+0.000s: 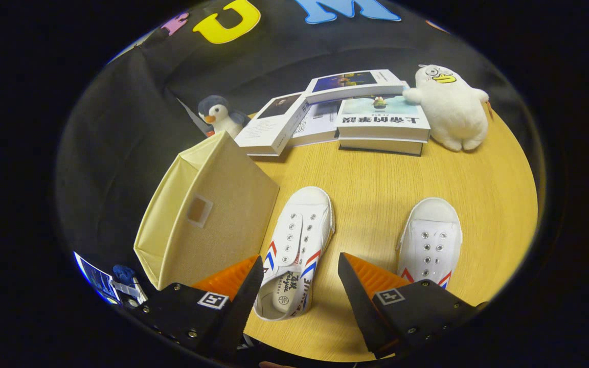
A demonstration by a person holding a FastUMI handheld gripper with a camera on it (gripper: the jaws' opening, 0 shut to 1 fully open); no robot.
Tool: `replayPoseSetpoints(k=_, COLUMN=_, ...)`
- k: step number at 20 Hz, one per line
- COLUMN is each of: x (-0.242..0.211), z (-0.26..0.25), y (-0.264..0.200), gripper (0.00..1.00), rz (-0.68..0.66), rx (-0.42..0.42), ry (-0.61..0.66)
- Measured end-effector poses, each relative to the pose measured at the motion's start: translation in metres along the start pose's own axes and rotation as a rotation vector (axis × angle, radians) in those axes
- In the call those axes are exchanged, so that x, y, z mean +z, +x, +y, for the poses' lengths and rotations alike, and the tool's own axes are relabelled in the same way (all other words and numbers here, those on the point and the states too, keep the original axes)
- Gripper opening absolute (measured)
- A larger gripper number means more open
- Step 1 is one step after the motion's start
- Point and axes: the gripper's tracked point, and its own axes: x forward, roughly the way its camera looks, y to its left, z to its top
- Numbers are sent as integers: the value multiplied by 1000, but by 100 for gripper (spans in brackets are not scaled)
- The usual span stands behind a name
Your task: Open the storage box then place both shoes into the box .Put the left shoe in first, then the right shoe, with the right side of both shoes facing outward in a uniform manner.
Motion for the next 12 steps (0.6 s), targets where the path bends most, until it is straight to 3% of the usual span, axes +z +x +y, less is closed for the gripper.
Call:
replayPoseSetpoints(k=8, x=-34, z=-25, y=46, gripper=85, rz=142, rx=-131, ry=-71)
replayPoseSetpoints(k=9, x=-34, z=-22, y=51, gripper=73, rz=140, rx=-123, ry=-53)
replayPoseSetpoints(k=10, x=-35, z=-19, y=53, gripper=71, rz=149, rx=-109, ry=-45)
replayPoseSetpoints(k=12, x=-34, z=-9, y=51, gripper=49, rz=152, rx=-76, ry=-59)
